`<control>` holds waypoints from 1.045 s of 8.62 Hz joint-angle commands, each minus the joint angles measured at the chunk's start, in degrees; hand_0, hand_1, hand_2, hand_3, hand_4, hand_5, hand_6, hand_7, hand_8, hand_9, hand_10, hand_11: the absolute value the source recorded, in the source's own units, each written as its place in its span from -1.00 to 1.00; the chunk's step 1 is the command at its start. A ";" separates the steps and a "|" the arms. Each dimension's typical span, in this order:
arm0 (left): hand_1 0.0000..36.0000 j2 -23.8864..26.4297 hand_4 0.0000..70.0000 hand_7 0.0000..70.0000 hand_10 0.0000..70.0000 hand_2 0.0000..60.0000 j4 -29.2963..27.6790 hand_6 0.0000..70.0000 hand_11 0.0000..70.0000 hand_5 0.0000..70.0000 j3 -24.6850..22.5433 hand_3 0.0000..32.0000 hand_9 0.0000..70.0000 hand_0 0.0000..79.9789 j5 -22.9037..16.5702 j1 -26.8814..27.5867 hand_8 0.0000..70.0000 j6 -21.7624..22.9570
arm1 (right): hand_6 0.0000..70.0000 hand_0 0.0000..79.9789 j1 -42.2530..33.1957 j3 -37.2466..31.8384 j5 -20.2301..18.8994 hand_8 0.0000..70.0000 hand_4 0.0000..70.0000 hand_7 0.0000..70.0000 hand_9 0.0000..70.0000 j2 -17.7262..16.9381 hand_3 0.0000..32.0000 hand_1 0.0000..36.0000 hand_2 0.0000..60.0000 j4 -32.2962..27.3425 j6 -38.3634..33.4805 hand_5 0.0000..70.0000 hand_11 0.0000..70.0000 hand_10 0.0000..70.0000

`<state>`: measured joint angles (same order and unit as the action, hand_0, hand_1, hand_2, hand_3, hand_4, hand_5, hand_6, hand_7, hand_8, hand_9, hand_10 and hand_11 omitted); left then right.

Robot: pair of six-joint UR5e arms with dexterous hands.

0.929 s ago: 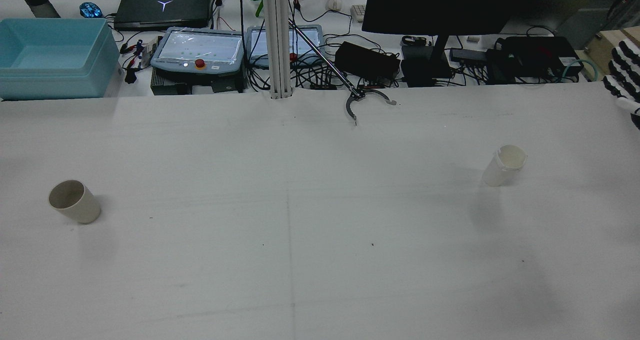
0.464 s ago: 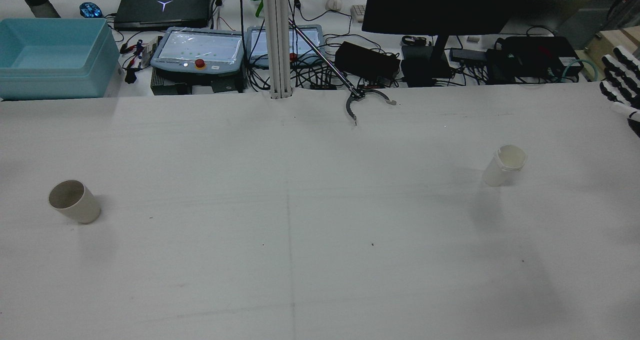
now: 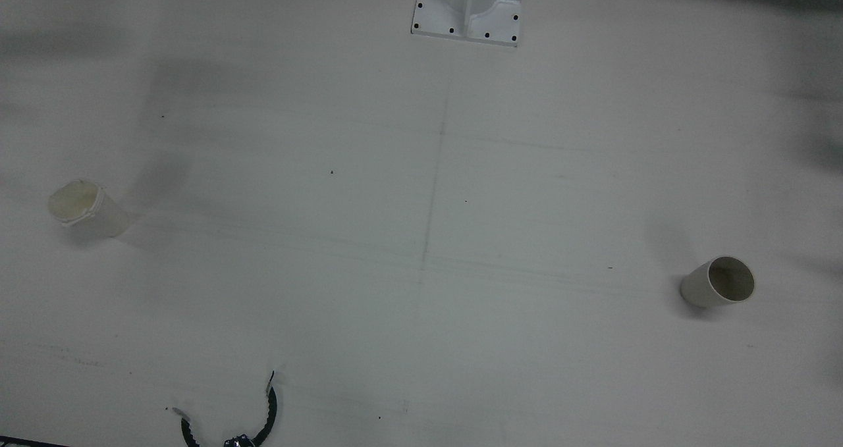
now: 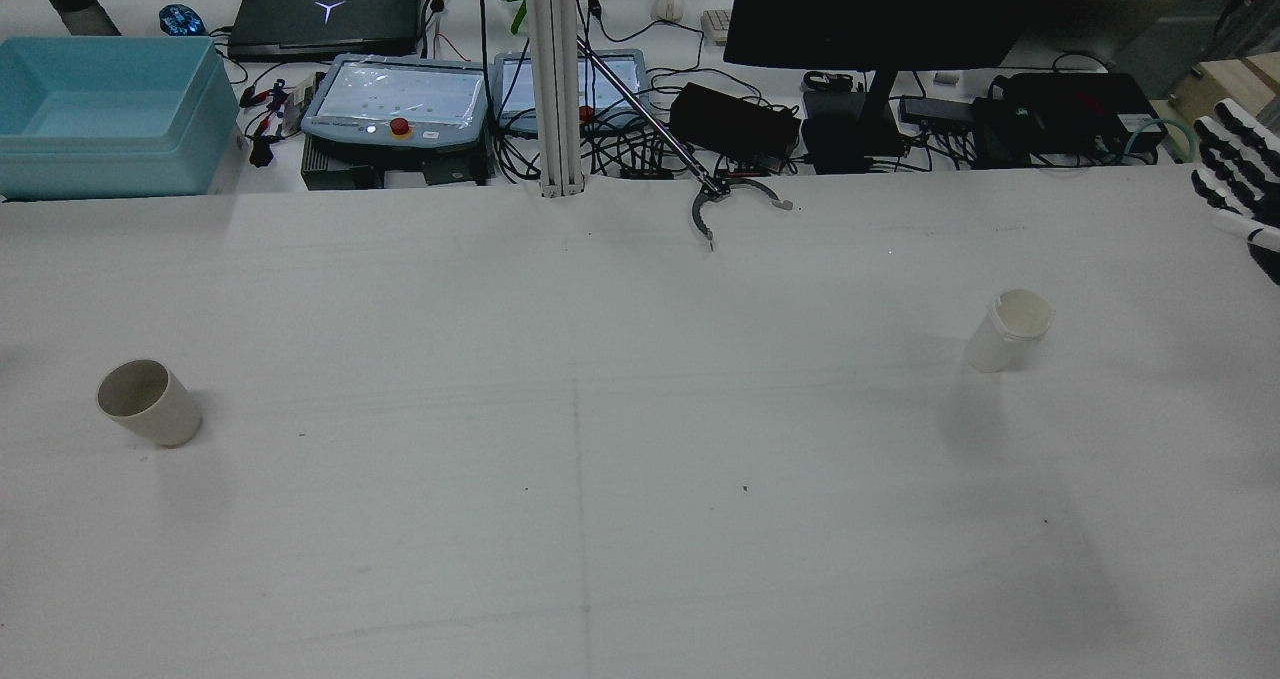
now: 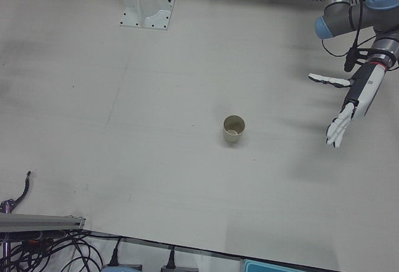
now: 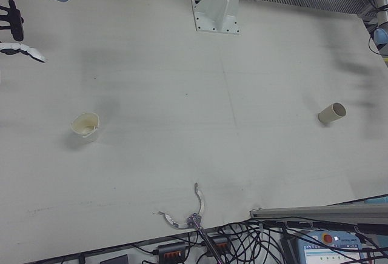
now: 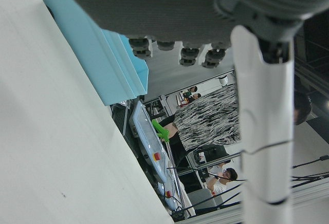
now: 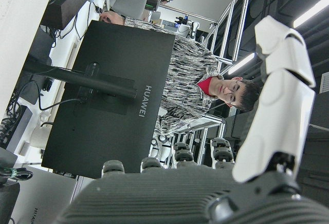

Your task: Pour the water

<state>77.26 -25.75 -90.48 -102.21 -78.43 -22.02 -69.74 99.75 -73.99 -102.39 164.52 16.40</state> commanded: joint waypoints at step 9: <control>0.21 7.64 -0.44 -0.86 -0.90 -1.00 -2.90 -0.75 -0.77 -1.00 10.06 -1.00 -1.00 0.77 19.84 25.24 -0.98 -1.27 | -0.79 0.23 -0.05 0.00 -1.16 -0.99 -1.00 -0.86 -1.00 0.00 -1.00 0.19 -0.27 -0.07 0.04 -0.86 -1.00 -1.00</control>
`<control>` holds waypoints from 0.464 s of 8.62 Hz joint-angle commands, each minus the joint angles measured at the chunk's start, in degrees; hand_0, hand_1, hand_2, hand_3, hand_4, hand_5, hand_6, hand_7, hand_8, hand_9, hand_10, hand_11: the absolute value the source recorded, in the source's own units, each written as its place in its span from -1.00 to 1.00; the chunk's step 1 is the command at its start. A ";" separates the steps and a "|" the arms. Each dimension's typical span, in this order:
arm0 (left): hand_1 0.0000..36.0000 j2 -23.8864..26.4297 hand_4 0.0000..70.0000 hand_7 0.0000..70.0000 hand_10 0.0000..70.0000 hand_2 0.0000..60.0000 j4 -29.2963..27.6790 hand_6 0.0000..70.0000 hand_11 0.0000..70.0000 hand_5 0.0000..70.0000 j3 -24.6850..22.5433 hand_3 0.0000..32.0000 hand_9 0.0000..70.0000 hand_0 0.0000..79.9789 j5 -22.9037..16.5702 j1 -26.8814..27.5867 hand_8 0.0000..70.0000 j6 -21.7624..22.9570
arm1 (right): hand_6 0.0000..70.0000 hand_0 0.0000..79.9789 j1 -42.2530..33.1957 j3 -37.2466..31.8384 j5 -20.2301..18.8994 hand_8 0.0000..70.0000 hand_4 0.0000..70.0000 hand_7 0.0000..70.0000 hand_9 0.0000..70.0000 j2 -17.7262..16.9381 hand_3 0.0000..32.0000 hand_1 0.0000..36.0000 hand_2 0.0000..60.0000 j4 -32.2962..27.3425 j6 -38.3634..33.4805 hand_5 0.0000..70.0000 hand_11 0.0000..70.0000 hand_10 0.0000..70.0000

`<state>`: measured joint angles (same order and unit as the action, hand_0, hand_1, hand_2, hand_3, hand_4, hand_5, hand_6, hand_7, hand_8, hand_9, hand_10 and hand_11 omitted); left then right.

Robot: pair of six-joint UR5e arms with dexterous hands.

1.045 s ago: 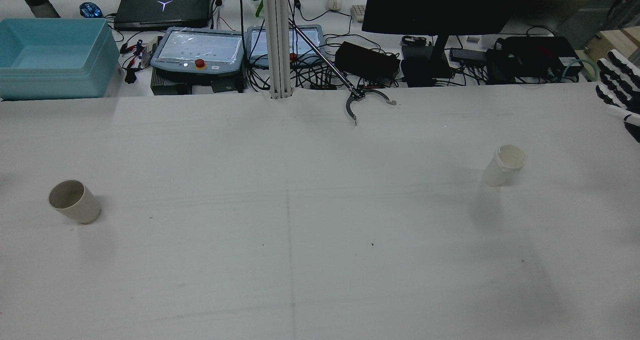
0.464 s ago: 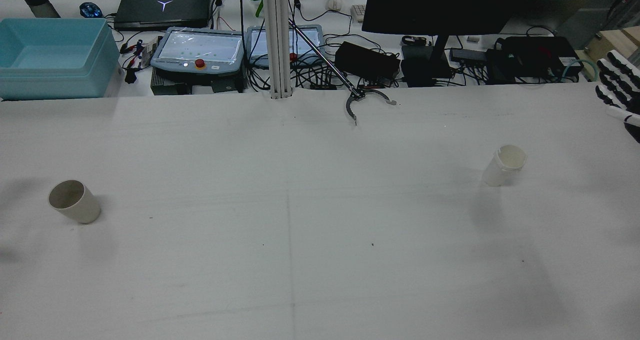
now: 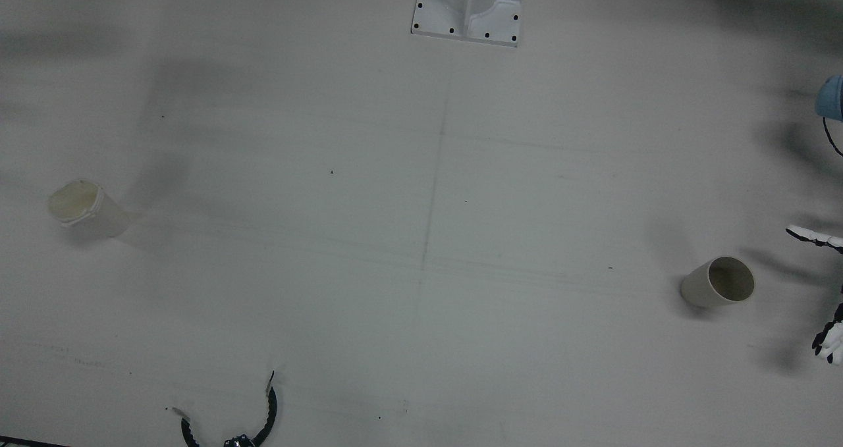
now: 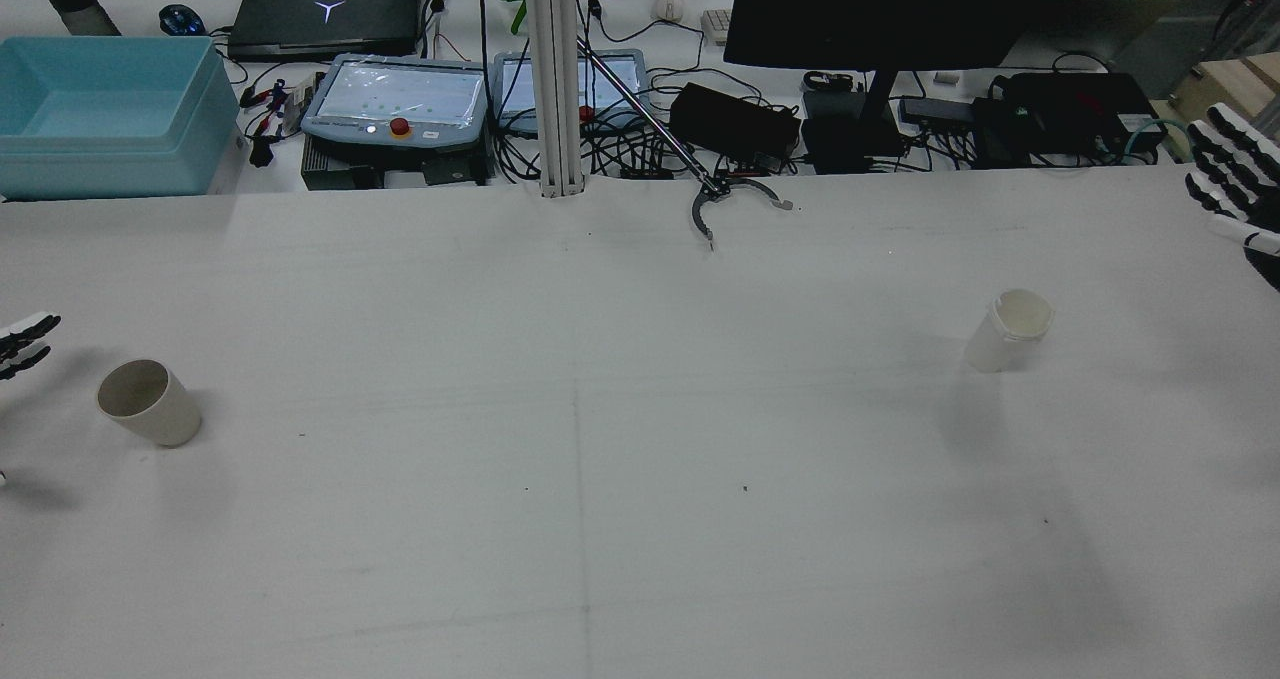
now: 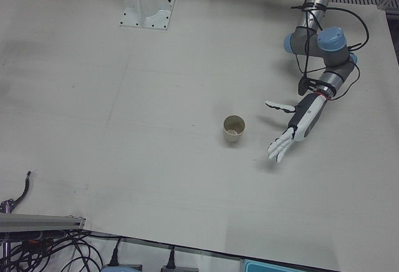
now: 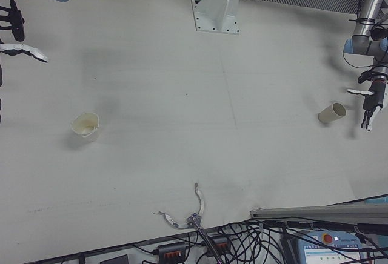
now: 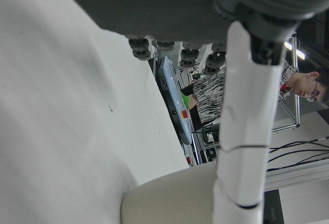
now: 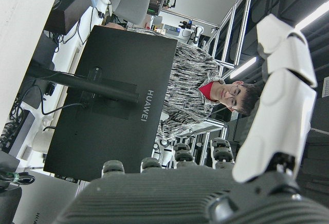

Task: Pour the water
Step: 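Move the left hand to the beige cup and close fingers around it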

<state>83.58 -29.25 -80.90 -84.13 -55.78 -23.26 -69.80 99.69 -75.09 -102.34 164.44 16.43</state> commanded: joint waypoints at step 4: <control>0.21 4.83 -0.43 -0.86 -0.91 -1.00 3.05 -0.75 -0.78 -1.00 0.39 -1.00 -1.00 0.78 4.49 7.09 -0.98 -0.03 | -0.81 0.23 -0.07 -0.02 -0.15 -0.99 -1.00 -0.91 -1.00 -0.14 -1.00 0.17 -0.30 0.00 0.09 -0.86 -1.00 -1.00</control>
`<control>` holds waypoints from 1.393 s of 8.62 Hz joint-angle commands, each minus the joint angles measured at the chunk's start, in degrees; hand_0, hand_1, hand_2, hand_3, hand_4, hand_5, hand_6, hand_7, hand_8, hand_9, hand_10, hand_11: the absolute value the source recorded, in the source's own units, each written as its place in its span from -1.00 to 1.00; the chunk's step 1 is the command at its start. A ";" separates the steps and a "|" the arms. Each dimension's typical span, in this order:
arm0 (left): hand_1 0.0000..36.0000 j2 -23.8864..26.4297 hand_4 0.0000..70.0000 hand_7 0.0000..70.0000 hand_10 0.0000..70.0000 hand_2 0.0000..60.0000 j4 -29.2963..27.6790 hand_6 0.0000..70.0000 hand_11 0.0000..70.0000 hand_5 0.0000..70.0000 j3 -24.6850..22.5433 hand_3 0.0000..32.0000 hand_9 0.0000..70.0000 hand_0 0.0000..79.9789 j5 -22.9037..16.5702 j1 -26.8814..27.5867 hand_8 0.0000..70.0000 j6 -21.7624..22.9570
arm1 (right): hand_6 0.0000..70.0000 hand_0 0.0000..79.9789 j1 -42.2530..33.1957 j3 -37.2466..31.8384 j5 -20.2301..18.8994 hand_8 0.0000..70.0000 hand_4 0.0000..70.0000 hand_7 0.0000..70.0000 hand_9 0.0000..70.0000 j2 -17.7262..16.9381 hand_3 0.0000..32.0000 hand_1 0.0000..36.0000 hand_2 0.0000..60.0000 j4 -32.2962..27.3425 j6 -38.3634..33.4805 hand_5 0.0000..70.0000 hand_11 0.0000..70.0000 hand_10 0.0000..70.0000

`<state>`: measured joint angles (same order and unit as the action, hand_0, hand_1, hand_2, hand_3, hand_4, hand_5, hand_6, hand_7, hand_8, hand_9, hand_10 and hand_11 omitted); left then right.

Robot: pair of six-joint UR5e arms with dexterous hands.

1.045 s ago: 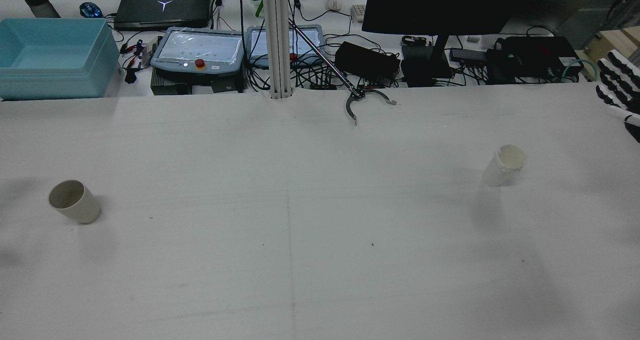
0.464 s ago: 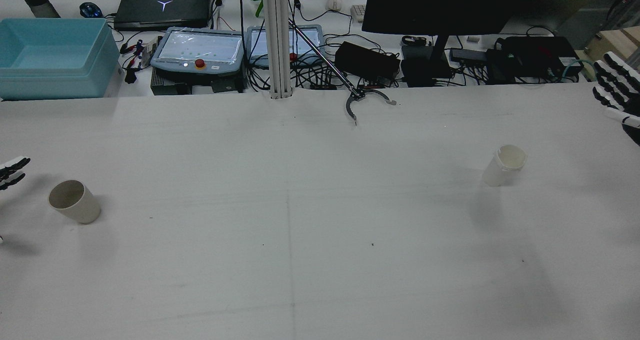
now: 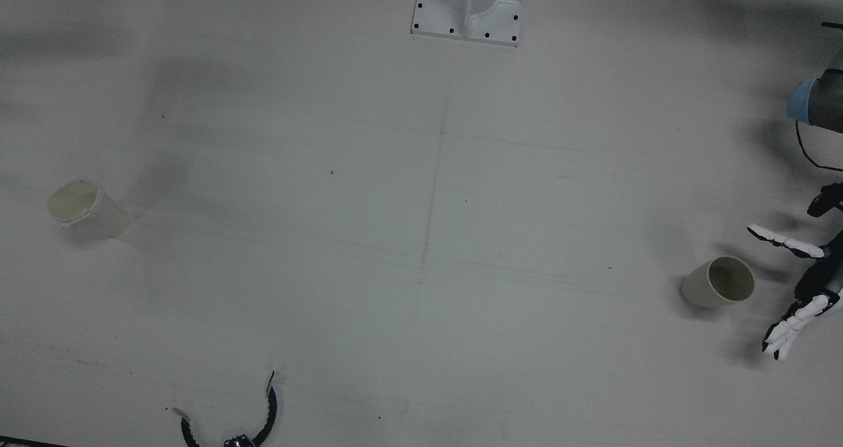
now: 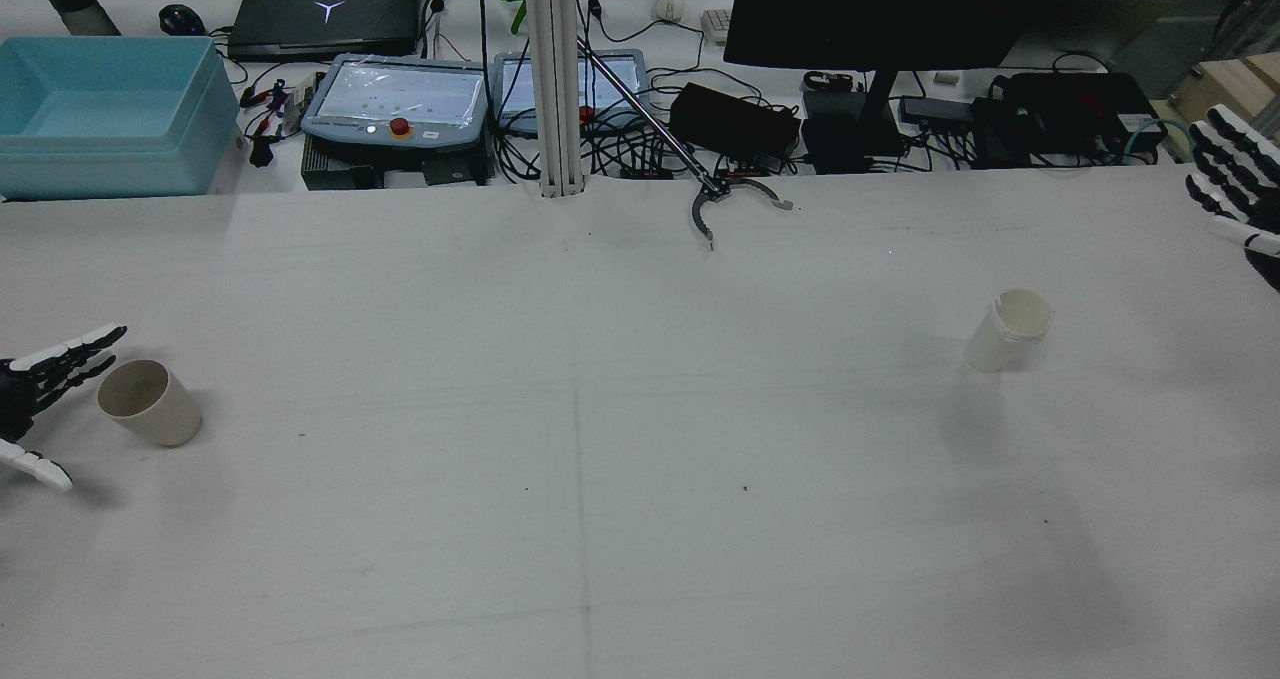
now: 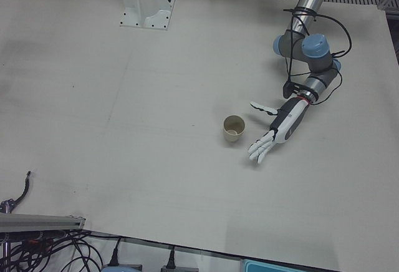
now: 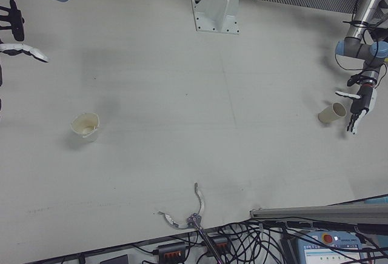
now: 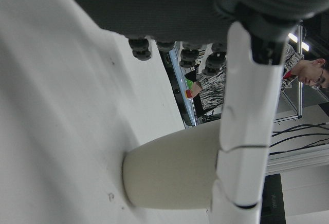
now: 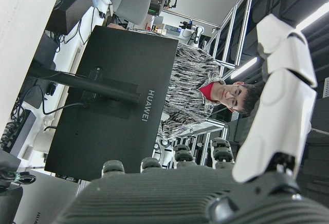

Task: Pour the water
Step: 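Move the left hand to the beige cup and close fingers around it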

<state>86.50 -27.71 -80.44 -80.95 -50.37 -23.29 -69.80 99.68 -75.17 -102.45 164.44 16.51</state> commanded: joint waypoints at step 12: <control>0.54 5.61 -0.40 -0.77 -0.88 -1.00 4.77 -0.71 -0.73 0.60 -1.12 -1.00 -1.00 1.00 7.45 6.59 -0.97 2.62 | -0.88 0.22 -1.30 -2.65 -2.17 -1.00 -1.00 -1.00 -1.00 -0.91 -1.00 0.15 -0.38 -0.70 -0.87 -0.87 -1.00 -1.00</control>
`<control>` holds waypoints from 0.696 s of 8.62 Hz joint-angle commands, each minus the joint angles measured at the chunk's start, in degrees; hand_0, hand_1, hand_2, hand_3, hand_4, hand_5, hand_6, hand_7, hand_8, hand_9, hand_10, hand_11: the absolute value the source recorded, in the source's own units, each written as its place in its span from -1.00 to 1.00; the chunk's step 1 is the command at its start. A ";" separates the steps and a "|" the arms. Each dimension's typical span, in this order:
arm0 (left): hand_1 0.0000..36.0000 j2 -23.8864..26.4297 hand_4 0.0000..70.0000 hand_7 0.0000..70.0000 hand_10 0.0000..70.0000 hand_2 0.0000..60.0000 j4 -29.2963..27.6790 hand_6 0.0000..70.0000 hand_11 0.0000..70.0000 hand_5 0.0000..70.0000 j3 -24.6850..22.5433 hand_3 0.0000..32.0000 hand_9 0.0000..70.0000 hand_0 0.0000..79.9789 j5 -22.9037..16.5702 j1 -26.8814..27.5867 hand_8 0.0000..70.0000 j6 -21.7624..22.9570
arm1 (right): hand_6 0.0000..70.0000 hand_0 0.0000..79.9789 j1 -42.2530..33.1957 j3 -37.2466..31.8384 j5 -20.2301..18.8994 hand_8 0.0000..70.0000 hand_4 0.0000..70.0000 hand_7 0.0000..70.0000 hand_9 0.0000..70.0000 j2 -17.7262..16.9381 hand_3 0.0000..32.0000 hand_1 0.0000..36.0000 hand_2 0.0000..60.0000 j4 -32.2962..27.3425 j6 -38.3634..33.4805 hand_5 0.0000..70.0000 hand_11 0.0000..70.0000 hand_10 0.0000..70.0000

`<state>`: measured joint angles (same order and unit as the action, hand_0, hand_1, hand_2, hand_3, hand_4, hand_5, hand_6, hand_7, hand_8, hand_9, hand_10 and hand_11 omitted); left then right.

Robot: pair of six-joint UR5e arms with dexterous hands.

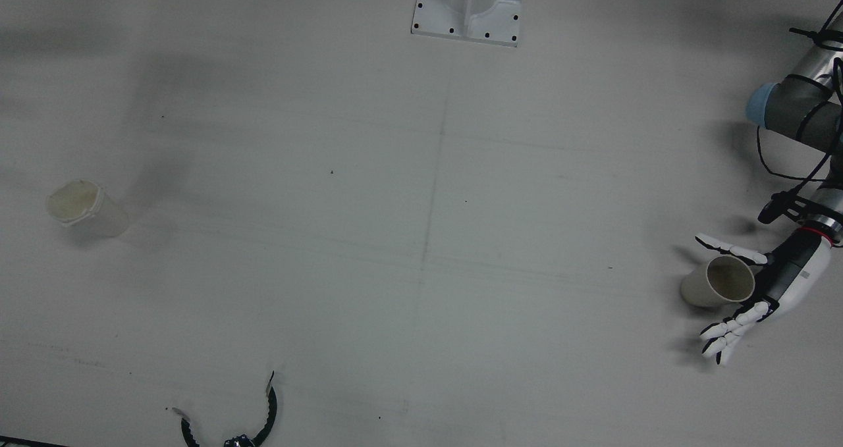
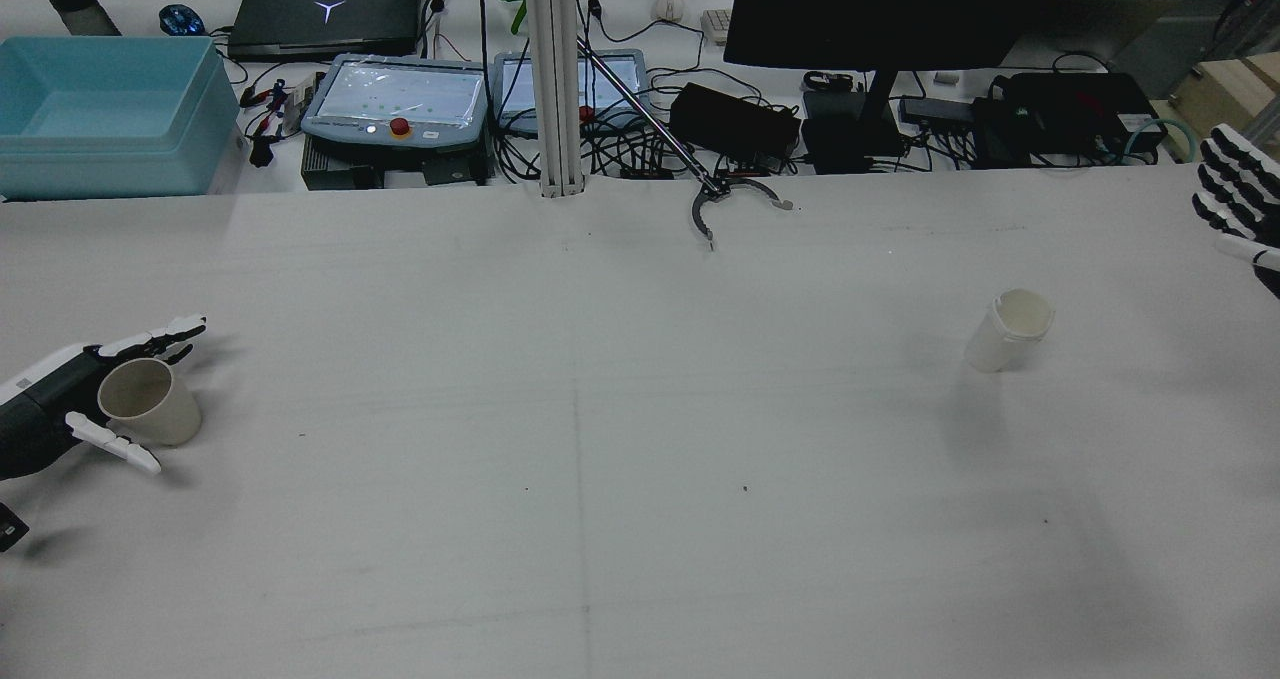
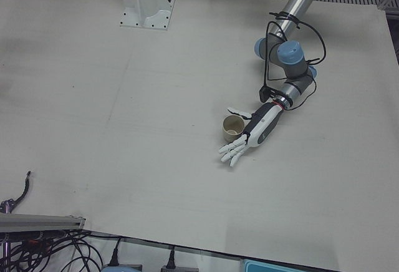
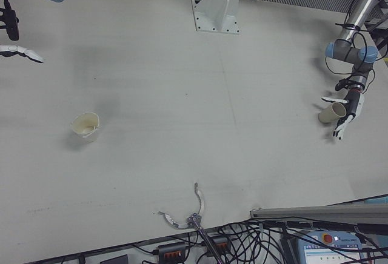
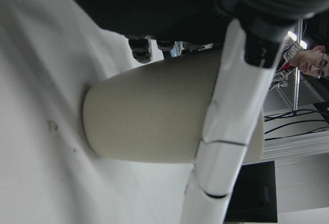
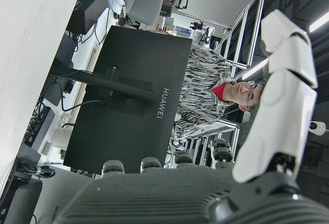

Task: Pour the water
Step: 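Move the left hand to the beige cup and close fingers around it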

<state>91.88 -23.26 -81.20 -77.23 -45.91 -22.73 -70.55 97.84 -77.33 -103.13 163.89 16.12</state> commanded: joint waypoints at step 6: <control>1.00 0.14 -0.11 -0.68 -0.81 0.24 8.72 -0.65 -0.59 1.00 -4.83 -1.00 -0.98 1.00 7.88 4.52 -0.91 9.89 | -0.89 0.24 -9.51 -8.17 -7.65 -1.00 -1.00 -1.00 -1.00 -1.28 -1.00 0.22 -0.34 -7.42 -1.00 -0.86 -1.00 -1.00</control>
<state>92.04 -18.89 -82.76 -69.73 -41.42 -15.18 -77.11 94.24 -82.24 -104.16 161.30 15.49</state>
